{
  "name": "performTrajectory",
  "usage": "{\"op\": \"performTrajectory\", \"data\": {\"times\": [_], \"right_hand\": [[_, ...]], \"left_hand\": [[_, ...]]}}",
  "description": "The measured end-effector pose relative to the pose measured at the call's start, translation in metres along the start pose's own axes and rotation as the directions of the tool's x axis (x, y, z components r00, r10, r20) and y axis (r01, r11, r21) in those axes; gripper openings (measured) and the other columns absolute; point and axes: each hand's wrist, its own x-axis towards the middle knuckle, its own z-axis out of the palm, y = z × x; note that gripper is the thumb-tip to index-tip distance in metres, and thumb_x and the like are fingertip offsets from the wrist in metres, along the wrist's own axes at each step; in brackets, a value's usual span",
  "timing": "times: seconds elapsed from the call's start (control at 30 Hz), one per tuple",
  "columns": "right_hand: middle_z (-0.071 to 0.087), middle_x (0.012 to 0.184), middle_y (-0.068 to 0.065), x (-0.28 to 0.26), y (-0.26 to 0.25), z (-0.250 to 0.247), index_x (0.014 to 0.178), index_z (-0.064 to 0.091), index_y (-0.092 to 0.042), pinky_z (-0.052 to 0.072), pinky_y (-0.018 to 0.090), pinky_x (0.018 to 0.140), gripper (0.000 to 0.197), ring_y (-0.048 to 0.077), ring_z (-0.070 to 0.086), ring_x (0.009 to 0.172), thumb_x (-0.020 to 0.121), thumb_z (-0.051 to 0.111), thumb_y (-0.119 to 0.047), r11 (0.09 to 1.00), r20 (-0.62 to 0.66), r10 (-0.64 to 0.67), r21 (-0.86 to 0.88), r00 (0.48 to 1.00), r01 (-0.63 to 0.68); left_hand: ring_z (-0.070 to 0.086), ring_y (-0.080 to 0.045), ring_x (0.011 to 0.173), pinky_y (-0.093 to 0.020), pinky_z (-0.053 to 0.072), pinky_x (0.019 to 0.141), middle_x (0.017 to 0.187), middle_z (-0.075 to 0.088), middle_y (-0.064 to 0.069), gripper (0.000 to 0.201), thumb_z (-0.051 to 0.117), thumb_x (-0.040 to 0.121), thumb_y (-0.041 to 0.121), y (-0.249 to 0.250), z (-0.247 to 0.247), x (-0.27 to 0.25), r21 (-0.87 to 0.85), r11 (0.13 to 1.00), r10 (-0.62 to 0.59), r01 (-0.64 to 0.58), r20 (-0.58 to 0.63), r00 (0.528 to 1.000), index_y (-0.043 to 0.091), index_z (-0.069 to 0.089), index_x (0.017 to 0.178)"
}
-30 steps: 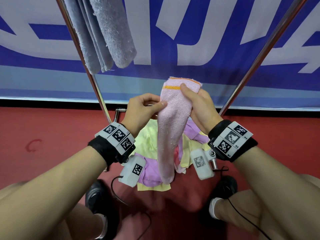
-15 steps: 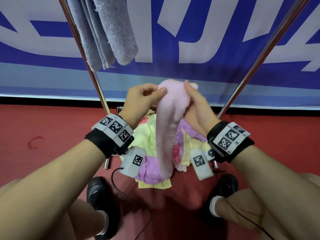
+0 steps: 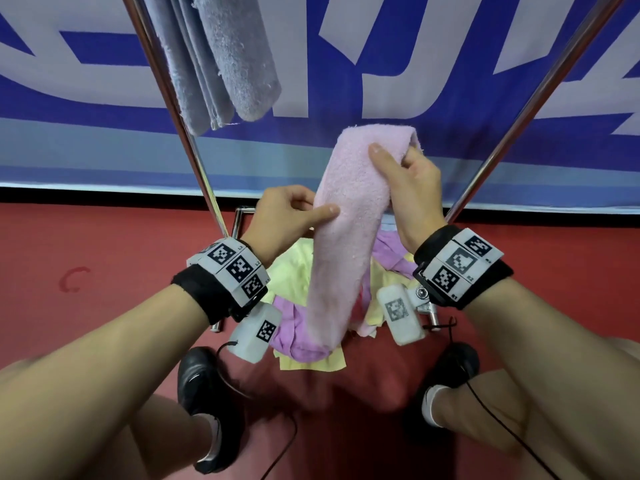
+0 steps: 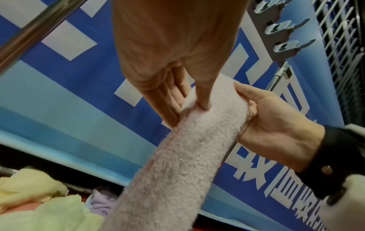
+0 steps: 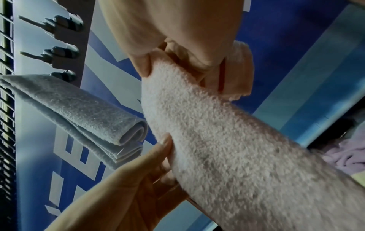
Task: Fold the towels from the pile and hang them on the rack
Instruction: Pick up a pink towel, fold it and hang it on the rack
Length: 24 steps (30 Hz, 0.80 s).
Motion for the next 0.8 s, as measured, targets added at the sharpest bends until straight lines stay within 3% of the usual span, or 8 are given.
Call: {"op": "performTrajectory", "data": {"times": [0.1, 0.23, 0.33, 0.43, 0.5, 0.57, 0.73, 0.8], "right_hand": [[0.077, 0.109, 0.009, -0.002, -0.002, 0.001, 0.104, 0.076, -0.014, 0.058, 0.058, 0.093, 0.03, 0.03, 0.073, 0.107, 0.085, 0.075, -0.037, 0.999, -0.007, 0.012, 0.037, 1.0, -0.011], [0.078, 0.106, 0.009, -0.007, -0.005, 0.002, 0.104, 0.076, -0.014, 0.057, 0.053, 0.094, 0.026, 0.029, 0.073, 0.105, 0.088, 0.073, -0.035, 0.997, -0.018, 0.013, 0.073, 1.0, -0.012], [0.078, 0.107, 0.009, -0.006, -0.008, 0.001, 0.1, 0.076, -0.017, 0.058, 0.049, 0.096, 0.02, 0.026, 0.073, 0.105, 0.092, 0.07, -0.034, 0.996, -0.01, 0.013, 0.091, 1.0, -0.012], [0.076, 0.111, 0.01, -0.006, -0.009, 0.0, 0.108, 0.073, -0.013, 0.059, 0.042, 0.095, 0.017, 0.023, 0.072, 0.107, 0.099, 0.067, -0.026, 0.986, 0.006, 0.04, 0.164, 0.999, -0.04], [0.075, 0.116, 0.013, -0.006, -0.009, 0.002, 0.112, 0.07, -0.009, 0.059, 0.041, 0.095, 0.017, 0.025, 0.072, 0.109, 0.101, 0.064, -0.02, 0.975, 0.018, 0.076, 0.207, 0.997, -0.078], [0.073, 0.12, 0.016, -0.008, -0.01, 0.003, 0.116, 0.068, -0.007, 0.059, 0.043, 0.097, 0.018, 0.028, 0.071, 0.112, 0.102, 0.062, -0.017, 0.957, 0.055, 0.114, 0.262, 0.992, -0.124], [0.073, 0.121, 0.015, -0.004, -0.015, -0.002, 0.125, 0.064, -0.003, 0.059, 0.042, 0.095, 0.025, 0.026, 0.072, 0.111, 0.103, 0.06, -0.014, 0.929, 0.106, 0.162, 0.317, 0.981, -0.188], [0.072, 0.124, 0.017, -0.004, -0.014, -0.004, 0.129, 0.062, 0.0, 0.057, 0.043, 0.099, 0.029, 0.027, 0.071, 0.114, 0.103, 0.06, -0.013, 0.922, 0.129, 0.184, 0.322, 0.975, -0.216]], "left_hand": [[0.072, -0.024, 0.07, -0.035, 0.061, 0.068, 0.075, 0.073, -0.016, 0.025, 0.088, 0.076, 0.022, -0.003, -0.003, 0.004, 0.017, 1.0, 0.005, -0.003, -0.134, 0.991, 0.005, 0.07, 0.078], [0.063, -0.004, 0.062, -0.017, 0.052, 0.066, 0.072, 0.067, -0.009, 0.017, 0.074, 0.09, 0.014, 0.006, 0.006, 0.003, -0.023, 0.998, 0.065, -0.065, -0.005, 0.998, 0.0, 0.066, 0.086], [0.061, -0.015, 0.072, -0.029, 0.056, 0.077, 0.077, 0.06, -0.013, 0.013, 0.067, 0.096, 0.014, 0.006, 0.014, 0.004, -0.169, 0.985, 0.049, -0.038, 0.06, 0.997, 0.004, 0.059, 0.091], [0.062, -0.023, 0.073, -0.035, 0.055, 0.077, 0.08, 0.064, -0.016, 0.028, 0.079, 0.082, 0.022, 0.003, 0.017, 0.002, -0.245, 0.969, 0.025, 0.0, 0.097, 0.995, 0.011, 0.056, 0.093], [0.062, -0.025, 0.078, -0.039, 0.054, 0.08, 0.083, 0.065, -0.02, 0.034, 0.084, 0.074, 0.025, 0.003, 0.019, 0.001, -0.198, 0.98, 0.028, -0.009, 0.098, 0.995, 0.005, 0.061, 0.09], [0.057, -0.027, 0.079, -0.043, 0.053, 0.082, 0.083, 0.061, -0.022, 0.031, 0.081, 0.081, 0.02, 0.002, 0.019, 0.002, -0.198, 0.98, 0.019, 0.0, 0.096, 0.995, -0.004, 0.063, 0.088], [0.063, -0.022, 0.076, -0.036, 0.057, 0.075, 0.085, 0.068, -0.012, 0.006, 0.065, 0.096, 0.01, 0.003, 0.016, 0.004, -0.199, 0.98, 0.011, 0.019, 0.149, 0.989, 0.005, 0.065, 0.092], [0.068, -0.018, 0.084, -0.037, 0.059, 0.07, 0.099, 0.071, -0.007, 0.011, 0.067, 0.094, 0.009, 0.003, 0.015, 0.004, -0.212, 0.977, 0.029, 0.003, 0.146, 0.989, 0.01, 0.063, 0.104]]}}
